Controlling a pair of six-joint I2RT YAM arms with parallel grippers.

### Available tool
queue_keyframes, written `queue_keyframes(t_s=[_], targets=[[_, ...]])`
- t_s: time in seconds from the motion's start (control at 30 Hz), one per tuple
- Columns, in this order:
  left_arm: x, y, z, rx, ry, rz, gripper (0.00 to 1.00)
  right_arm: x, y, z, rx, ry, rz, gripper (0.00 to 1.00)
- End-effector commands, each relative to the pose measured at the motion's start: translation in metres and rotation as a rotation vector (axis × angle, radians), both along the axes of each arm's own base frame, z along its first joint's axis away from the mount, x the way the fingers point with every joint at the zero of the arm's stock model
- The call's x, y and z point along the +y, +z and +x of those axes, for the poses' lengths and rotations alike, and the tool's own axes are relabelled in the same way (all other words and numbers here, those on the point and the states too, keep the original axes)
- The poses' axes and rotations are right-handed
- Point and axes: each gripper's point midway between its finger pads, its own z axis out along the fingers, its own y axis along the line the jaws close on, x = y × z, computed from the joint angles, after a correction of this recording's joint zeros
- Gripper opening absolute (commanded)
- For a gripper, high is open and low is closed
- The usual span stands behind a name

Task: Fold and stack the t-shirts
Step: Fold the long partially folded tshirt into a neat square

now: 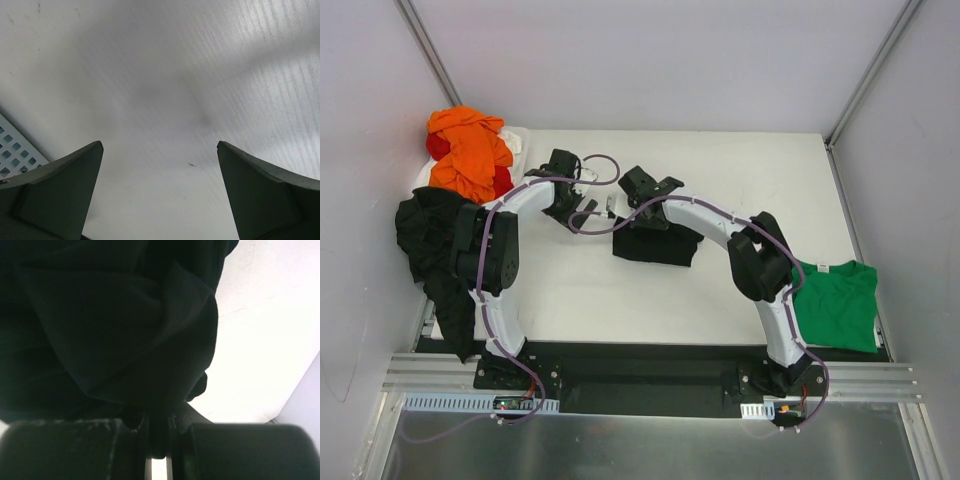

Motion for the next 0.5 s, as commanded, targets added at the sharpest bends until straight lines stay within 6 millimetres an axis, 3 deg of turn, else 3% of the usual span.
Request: queue_keyframes(t_s=[0.0, 0.1, 0.2, 0.3, 0.47], targets=[[-0.003, 0.018, -0.001, -0.037, -0.014, -0.027, 0.99, 0.006, 0.011, 0.023, -0.045, 0.006, 0.029, 0.09], [-0.003, 0.015, -0.001, -0.032, -0.012, -0.028, 0.99, 0.002, 0.014, 0.031, -0.063, -0.001, 0.023, 0.27], [-0.004, 0.014, 0.000, -0.029, -0.014, -0.028, 0.99, -0.001, 0.023, 0.037, -0.087, -0.013, 0.024, 0.33], [-0.005, 0.014, 0.001, -0.030, -0.015, -0.033, 0.99, -0.003, 0.031, 0.041, -0.107, -0.019, 0.025, 0.56], [-0.005, 0.014, 0.001, -0.028, -0.013, -0.034, 0.99, -0.007, 0.046, 0.046, -0.144, -0.030, 0.028, 0.72]])
